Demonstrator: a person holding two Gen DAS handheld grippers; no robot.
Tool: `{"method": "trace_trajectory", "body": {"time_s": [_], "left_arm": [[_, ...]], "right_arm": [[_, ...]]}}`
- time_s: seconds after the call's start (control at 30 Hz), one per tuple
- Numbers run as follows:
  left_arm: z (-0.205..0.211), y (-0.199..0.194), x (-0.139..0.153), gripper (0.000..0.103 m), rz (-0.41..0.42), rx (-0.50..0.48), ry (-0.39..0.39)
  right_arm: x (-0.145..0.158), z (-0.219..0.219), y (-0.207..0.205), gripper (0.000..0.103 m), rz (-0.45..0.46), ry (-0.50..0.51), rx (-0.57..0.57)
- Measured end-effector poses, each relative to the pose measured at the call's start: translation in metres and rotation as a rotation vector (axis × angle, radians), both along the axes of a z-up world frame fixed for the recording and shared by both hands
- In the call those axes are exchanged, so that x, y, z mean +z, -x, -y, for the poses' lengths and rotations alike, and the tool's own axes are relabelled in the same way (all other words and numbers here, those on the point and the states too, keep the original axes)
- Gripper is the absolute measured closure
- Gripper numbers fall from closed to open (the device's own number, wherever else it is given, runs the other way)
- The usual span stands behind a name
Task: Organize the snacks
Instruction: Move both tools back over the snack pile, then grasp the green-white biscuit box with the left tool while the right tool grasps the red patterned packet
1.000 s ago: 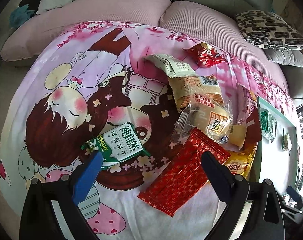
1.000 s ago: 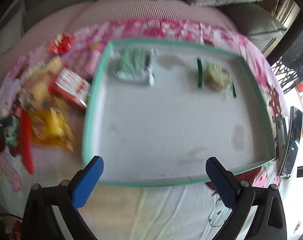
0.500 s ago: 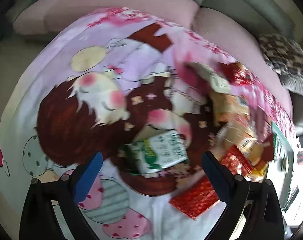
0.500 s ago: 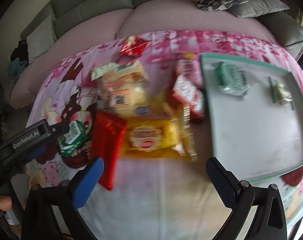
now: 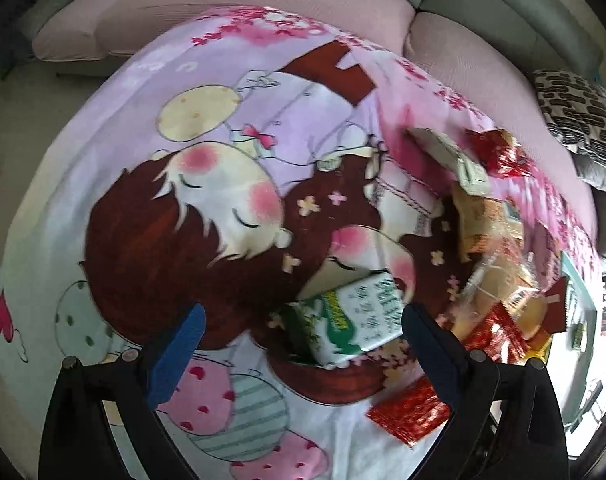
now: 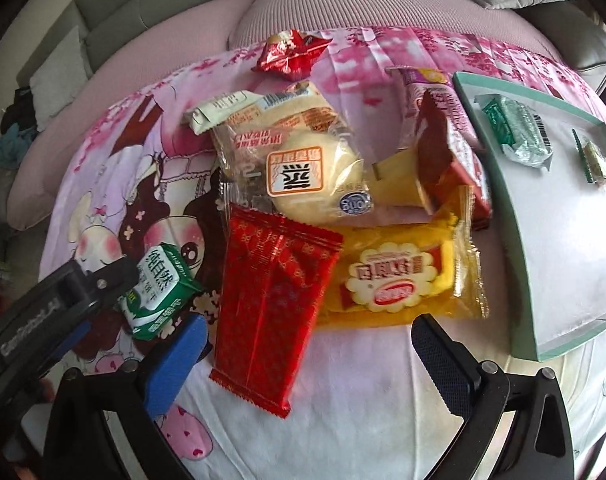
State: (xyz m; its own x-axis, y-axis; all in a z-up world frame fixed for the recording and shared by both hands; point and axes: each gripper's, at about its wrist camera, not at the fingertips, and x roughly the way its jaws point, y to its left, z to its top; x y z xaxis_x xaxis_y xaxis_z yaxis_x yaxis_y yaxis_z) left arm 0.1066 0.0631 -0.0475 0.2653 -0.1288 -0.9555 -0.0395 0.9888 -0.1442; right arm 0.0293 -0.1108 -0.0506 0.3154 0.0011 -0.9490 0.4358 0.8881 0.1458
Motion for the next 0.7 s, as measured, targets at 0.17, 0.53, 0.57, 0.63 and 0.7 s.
{"method": "trace_trajectory", "body": {"time_s": [0.17,0.53,0.57,0.63,0.7], "left_arm": [[-0.006,-0.004,-0.008,0.004,-0.026,0.010,-0.001],[-0.003,-0.010,-0.023,0.004,-0.059,0.011,0.022],[-0.005,-0.010,-0.023,0.004,-0.060,0.024,0.035],[-0.010,-0.011,-0.022,0.004,-0.056,0.045,0.049],[-0.016,-0.011,-0.021,0.005,-0.048,0.073,0.048]], "right_arm": [[-0.008,-0.010,-0.010,0.000,-0.027,0.036,-0.010],[-0.025,-0.017,-0.011,0.000,-0.060,0.072,0.007],[-0.024,-0.016,-0.009,0.000,-0.058,0.079,0.008],[-0.023,-0.013,-0.004,0.000,-0.052,0.085,0.011],[-0.022,-0.008,0.001,0.000,-0.048,0.085,0.009]]}}
